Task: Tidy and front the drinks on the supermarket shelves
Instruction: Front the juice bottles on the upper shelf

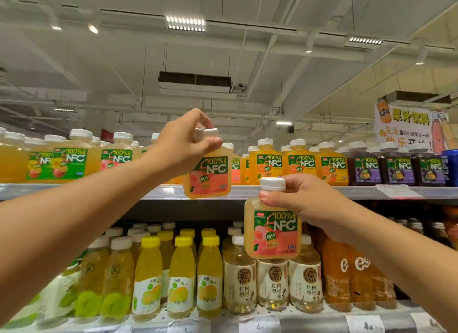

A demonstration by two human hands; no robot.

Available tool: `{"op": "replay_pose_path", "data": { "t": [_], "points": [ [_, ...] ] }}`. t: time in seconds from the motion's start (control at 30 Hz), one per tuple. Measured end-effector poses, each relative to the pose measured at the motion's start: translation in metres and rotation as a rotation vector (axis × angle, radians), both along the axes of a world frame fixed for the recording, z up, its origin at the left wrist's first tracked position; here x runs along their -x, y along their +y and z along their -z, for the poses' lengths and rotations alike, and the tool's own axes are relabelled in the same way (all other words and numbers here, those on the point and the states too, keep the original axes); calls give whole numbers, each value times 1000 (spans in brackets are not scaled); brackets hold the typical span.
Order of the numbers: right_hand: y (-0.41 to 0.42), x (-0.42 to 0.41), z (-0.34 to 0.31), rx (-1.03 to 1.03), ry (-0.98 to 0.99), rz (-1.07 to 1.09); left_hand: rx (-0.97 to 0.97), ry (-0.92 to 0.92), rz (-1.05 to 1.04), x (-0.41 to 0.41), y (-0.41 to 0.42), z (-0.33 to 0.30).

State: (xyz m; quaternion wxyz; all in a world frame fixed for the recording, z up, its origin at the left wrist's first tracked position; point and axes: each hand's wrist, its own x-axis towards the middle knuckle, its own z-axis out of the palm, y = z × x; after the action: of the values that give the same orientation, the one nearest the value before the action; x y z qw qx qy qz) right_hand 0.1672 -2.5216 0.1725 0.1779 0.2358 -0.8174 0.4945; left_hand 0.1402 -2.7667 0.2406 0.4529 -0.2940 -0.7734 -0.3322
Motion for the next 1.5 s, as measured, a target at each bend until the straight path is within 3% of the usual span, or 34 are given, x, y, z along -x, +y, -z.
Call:
{"op": "replay_pose_path", "data": {
  "t": [0.27,0.57,0.87,1.07,1.3,1.4,1.5],
  "points": [
    [-7,7,17,35,15,-107,-36,51,-43,18,26,-38],
    [40,25,21,74,-35,-89,232,-16,-234,72,92,-58],
    [50,52,22,59,-90,-65,239,-68,-351,115,79,-54],
    [45,63,21,75,-102,-69,417,-52,-511,127,71,-52],
    [42,62,18,86,-88,-77,508,187,-776,124,38,-59],
    [39,59,17,84,-84,-83,510,70,-928,124,15,-53],
    [36,55,17,87,-82,-103,485,-27,-944,124,6,-43]
  ]
}}
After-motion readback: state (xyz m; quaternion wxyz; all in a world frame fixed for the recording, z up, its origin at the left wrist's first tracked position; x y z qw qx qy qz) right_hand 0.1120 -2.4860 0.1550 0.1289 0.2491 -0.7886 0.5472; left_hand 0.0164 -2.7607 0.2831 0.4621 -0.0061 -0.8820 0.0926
